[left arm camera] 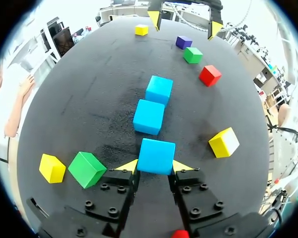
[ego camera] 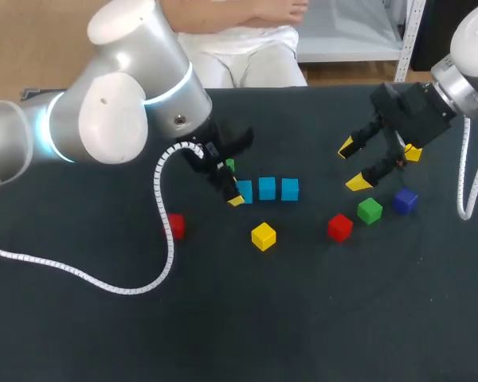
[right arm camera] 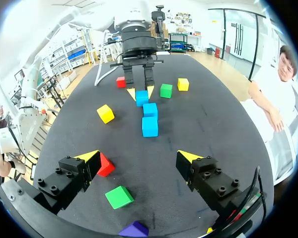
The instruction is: Place the blue cubes, place green cubes on the blue cubes, place the yellow cubes on the green cubes, then place the red cubes on the yellow cubes, and place purple cube on the red cubes.
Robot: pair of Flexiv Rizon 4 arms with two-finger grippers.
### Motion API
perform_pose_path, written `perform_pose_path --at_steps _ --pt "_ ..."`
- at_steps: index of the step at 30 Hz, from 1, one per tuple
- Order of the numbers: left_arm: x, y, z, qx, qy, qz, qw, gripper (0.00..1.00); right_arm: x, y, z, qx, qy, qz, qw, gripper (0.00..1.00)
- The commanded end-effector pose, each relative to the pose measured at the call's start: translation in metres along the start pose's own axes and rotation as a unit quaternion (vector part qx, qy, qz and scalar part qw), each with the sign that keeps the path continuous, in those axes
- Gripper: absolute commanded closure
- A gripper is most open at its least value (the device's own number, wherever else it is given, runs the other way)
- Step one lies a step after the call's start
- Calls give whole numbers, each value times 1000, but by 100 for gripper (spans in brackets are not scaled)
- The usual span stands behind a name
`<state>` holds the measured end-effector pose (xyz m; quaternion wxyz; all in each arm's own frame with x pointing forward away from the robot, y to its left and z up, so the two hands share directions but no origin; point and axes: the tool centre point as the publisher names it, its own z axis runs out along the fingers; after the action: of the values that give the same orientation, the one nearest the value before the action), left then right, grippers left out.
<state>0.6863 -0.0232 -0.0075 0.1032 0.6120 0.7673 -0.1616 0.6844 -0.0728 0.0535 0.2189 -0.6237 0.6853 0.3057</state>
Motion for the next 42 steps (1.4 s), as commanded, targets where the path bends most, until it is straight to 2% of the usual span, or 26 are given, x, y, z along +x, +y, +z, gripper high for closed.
perform_pose_path --at_steps 1,11,42 --pt "-2 4 0 3 4 1 1000 100 0 1 0 1 -1 -1 1000 0" --pt "-7 4 0 6 7 13 1000 100 0 1 0 1 -1 -1 1000 0" --pt "-4 3 6 13 4 11 1000 100 0 1 0 1 -1 -1 1000 0"
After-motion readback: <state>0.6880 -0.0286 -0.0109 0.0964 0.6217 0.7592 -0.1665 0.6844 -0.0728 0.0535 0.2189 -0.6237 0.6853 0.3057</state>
